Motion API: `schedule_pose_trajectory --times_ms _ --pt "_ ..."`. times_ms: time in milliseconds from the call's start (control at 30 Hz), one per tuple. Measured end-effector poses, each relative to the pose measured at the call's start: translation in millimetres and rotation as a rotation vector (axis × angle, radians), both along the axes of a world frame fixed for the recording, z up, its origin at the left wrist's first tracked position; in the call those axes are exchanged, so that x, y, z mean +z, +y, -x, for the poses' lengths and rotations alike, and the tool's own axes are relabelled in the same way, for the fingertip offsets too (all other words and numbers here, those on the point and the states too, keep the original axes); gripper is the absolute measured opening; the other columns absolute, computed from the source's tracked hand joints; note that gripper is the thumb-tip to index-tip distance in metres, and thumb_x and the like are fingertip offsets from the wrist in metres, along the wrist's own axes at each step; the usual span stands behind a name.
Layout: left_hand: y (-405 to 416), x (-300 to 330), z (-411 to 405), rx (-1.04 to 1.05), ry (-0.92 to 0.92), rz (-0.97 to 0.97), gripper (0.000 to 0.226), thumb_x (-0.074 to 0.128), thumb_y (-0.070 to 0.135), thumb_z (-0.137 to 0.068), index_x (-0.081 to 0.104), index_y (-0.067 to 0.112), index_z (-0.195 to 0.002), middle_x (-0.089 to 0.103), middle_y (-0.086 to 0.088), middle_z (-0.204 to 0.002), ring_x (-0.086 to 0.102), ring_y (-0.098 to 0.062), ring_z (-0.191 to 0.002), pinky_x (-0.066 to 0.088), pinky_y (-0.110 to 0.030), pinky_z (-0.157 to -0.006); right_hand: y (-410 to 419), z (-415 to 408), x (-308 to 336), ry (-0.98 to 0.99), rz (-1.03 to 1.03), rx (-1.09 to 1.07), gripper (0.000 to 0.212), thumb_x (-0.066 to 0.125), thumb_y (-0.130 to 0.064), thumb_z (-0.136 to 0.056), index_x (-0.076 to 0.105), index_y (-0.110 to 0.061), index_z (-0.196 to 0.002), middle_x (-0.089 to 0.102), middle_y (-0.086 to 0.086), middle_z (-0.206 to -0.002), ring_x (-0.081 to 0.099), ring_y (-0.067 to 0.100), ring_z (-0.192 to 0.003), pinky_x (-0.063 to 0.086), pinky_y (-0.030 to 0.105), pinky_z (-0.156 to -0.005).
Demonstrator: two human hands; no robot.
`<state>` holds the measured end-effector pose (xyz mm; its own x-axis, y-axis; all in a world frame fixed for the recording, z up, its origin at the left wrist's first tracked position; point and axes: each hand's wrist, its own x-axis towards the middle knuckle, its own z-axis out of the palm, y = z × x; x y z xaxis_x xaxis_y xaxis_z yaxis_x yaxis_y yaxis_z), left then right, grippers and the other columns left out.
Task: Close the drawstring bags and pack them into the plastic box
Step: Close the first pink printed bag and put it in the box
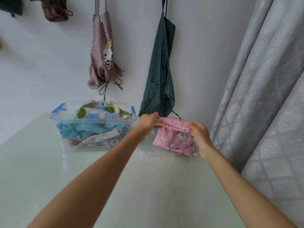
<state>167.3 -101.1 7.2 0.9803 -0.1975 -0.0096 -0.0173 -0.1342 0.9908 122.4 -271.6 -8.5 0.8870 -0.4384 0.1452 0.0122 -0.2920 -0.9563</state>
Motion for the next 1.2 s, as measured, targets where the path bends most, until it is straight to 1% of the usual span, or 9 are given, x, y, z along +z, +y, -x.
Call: schedule_pose_trajectory --times_ms 233,367,467,567,667,767,900,1100,1200 --pt "63.0 42.4 43.3 0.100 0.043 0.275 0.016 0.043 0.009 -0.093 0.052 0.005 -0.080 0.057 -0.007 -0.078 0.059 -0.016 -0.072 0.055 -0.026 -0.068 61.7 22.1 22.1 -0.212 -0.007 0.171 0.005 0.044 -0.015 -0.095 0.045 -0.013 -0.090 0.043 -0.004 -0.073 0.039 0.009 -0.064 0.036 0.011 -0.051" --pt "106.3 -4.0 99.1 0.141 -0.034 0.085 0.015 0.046 0.009 -0.095 0.059 0.000 -0.096 0.061 -0.010 -0.090 0.059 -0.018 -0.082 0.055 -0.027 -0.068 89.9 52.4 -20.9 -0.185 0.143 0.321 0.008 0.044 -0.015 -0.098 0.046 -0.013 -0.090 0.045 -0.007 -0.073 0.042 0.006 -0.066 0.035 0.014 -0.059" --pt "141.0 -67.4 138.1 0.175 0.007 -0.003 0.012 0.057 0.010 -0.091 0.060 0.014 -0.080 0.067 0.004 -0.076 0.061 -0.017 -0.081 0.053 -0.024 -0.059 101.5 76.2 -77.2 -0.025 0.304 0.361 0.020 0.048 -0.017 -0.096 0.044 -0.025 -0.078 0.053 -0.012 -0.072 0.051 0.007 -0.069 0.038 0.028 -0.068" --pt "165.9 -116.7 158.6 0.216 -0.099 -0.315 0.014 0.067 0.023 -0.086 0.067 0.031 -0.075 0.069 0.022 -0.068 0.064 -0.005 -0.070 0.050 -0.020 -0.061 103.3 100.8 -115.1 0.081 0.441 0.381 0.021 0.056 -0.029 -0.090 0.048 -0.032 -0.071 0.064 -0.010 -0.079 0.060 0.014 -0.081 0.044 0.033 -0.075" --pt "178.2 -126.0 175.2 0.255 -0.206 -0.556 0.002 0.067 0.040 -0.083 0.069 0.039 -0.083 0.070 0.025 -0.083 0.065 0.005 -0.077 0.051 -0.025 -0.073 105.2 123.4 -123.6 0.026 0.606 0.361 0.011 0.060 -0.036 -0.086 0.063 -0.026 -0.084 0.067 -0.010 -0.089 0.055 0.010 -0.091 0.042 0.025 -0.079" --pt "186.1 -123.1 182.9 0.184 -0.243 -0.781 0.022 0.067 0.043 -0.082 0.068 0.039 -0.103 0.069 0.020 -0.098 0.064 -0.003 -0.089 0.049 -0.026 -0.078 100.8 136.9 -118.1 -0.008 0.694 0.445 0.023 0.060 -0.037 -0.087 0.069 -0.025 -0.105 0.062 -0.017 -0.104 0.049 0.006 -0.102 0.037 0.019 -0.085" --pt "194.7 -124.7 188.2 0.221 -0.283 -0.866 0.019 0.063 0.043 -0.085 0.070 0.036 -0.101 0.065 0.020 -0.088 0.059 -0.003 -0.080 0.043 -0.024 -0.069 88.1 147.5 -119.2 0.048 0.712 0.556 0.035 0.067 -0.035 -0.083 0.064 -0.032 -0.118 0.054 -0.021 -0.124 0.044 0.001 -0.118 0.029 0.012 -0.095" --pt "199.0 -131.2 184.9 0.308 -0.345 -0.948 0.016 0.056 0.049 -0.088 0.069 0.041 -0.093 0.068 0.015 -0.091 0.059 -0.009 -0.081 0.042 -0.026 -0.064 93.2 151.0 -114.1 -0.055 0.881 0.373 0.007 0.066 -0.034 -0.084 0.072 -0.031 -0.085 0.060 -0.021 -0.085 0.053 0.009 -0.092 0.031 0.024 -0.075" --pt "204.9 -129.8 183.1 0.426 -0.389 -0.957 0.015 0.053 0.041 -0.091 0.067 0.035 -0.094 0.063 0.012 -0.098 0.059 -0.015 -0.090 0.036 -0.027 -0.065 83.6 147.1 -114.1 -0.085 0.897 0.208 0.006 0.062 -0.023 -0.088 0.066 -0.023 -0.084 0.066 -0.009 -0.088 0.055 0.020 -0.093 0.031 0.031 -0.074"
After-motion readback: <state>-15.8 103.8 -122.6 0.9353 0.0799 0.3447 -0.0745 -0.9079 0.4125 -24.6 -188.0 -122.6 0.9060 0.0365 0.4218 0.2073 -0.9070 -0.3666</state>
